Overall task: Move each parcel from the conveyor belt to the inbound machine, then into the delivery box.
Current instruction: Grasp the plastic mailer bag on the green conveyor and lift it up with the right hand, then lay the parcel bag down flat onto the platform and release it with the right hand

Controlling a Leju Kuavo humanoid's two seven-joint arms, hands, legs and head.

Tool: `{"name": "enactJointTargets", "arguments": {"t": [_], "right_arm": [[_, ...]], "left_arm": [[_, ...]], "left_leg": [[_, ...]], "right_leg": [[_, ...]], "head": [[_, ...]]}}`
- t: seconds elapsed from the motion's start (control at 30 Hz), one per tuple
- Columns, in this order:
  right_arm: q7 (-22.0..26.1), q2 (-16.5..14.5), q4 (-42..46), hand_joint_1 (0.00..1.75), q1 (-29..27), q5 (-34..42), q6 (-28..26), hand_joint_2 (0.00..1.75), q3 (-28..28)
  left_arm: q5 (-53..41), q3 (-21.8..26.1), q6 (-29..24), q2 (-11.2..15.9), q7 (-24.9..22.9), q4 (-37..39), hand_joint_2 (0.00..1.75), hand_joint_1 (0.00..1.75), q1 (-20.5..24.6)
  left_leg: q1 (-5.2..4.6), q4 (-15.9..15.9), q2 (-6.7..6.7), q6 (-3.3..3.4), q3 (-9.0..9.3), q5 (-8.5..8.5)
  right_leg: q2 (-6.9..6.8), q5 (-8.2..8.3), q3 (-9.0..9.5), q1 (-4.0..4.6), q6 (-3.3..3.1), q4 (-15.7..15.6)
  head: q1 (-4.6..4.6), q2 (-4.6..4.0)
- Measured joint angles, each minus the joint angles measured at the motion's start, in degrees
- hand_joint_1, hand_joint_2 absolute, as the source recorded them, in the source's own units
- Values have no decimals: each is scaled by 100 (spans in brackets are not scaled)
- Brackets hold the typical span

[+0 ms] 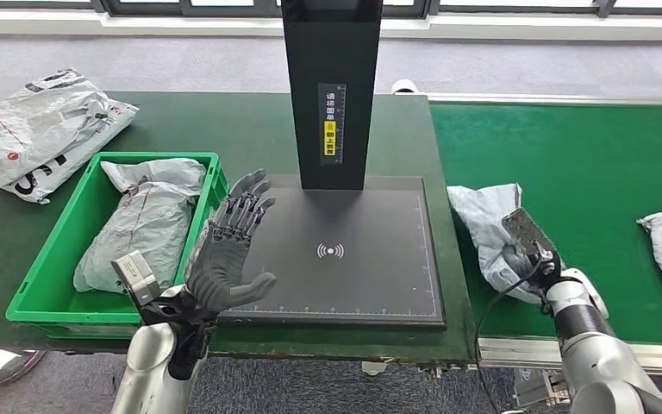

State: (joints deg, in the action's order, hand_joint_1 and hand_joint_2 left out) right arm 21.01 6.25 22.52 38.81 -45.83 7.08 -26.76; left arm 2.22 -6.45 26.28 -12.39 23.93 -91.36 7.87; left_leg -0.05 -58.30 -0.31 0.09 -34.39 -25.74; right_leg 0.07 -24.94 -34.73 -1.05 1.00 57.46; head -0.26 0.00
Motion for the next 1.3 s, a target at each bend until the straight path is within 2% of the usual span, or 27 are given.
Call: {"name": "enactJointTargets", "arguments": {"t": [0.07, 0.17, 0.33, 0.53, 0.77, 0.93, 1.1, 1.3], "right_arm": [[40, -275, 874, 175, -86, 432, 87, 175, 41], [-340, -614, 2245, 175, -350, 1044, 70, 175, 318], [-376, -986, 4354, 175, -1253, 1602, -257, 175, 1138], [-474, -1118, 5617, 175, -1889, 1860, -375, 175, 1839], [-536, -1137, 5991, 175, -2064, 2086, -567, 175, 2442], [-692, -1145, 5949, 175, -2032, 2176, -558, 175, 2829], [-753, -1158, 5889, 175, -1980, 2190, -525, 175, 2988], [-995, -1212, 5251, 175, -1757, 2175, -485, 175, 3382]], "left_arm": [[-47, 21, -86, -20, 2, -92, 175, 0, -114], [-78, 38, -130, -53, 1, -199, 175, 0, -234], [-100, 76, -152, -88, -68, -350, 175, 0, -393], [42, 78, -152, -105, -126, -378, 175, 0, -430], [-175, -32, -428, -72, -484, -268, 175, 0, -519], [-207, -280, -628, 45, -535, -260, 175, 0, -695], [-205, -410, -653, 134, -557, -265, 175, 0, -789], [-86, -639, -656, 240, -638, -281, 175, 0, -918]], "left_leg": [[0, 0, 10, -1, 5, 0], [5, 0, -11, -4, 6, 2], [7, 3, -31, -16, 3, -5], [6, 3, -28, -14, 3, -10], [5, 2, -22, -14, 4, -10], [6, 2, -23, -14, 5, -10], [6, 3, -26, -14, 2, -11], [6, 4, -15, -16, 3, -13]], "right_leg": [[11, 0, -8, 1, -1, 0], [-13, -9, -5, 5, -4, -1], [-29, -23, 0, 7, -9, 1], [-26, -28, 1, 5, -7, -2], [-23, -27, 2, 3, -6, -3], [-23, -27, 2, 5, -7, -1], [-25, -28, 2, 5, -7, -1], [-17, -28, 1, 4, -7, -2]], "head": [[-1, 0], [-2, 0], [-1, 0], [-1, 0], [-1, 0], [-1, 0], [-1, 0], [-1, 0]]}}
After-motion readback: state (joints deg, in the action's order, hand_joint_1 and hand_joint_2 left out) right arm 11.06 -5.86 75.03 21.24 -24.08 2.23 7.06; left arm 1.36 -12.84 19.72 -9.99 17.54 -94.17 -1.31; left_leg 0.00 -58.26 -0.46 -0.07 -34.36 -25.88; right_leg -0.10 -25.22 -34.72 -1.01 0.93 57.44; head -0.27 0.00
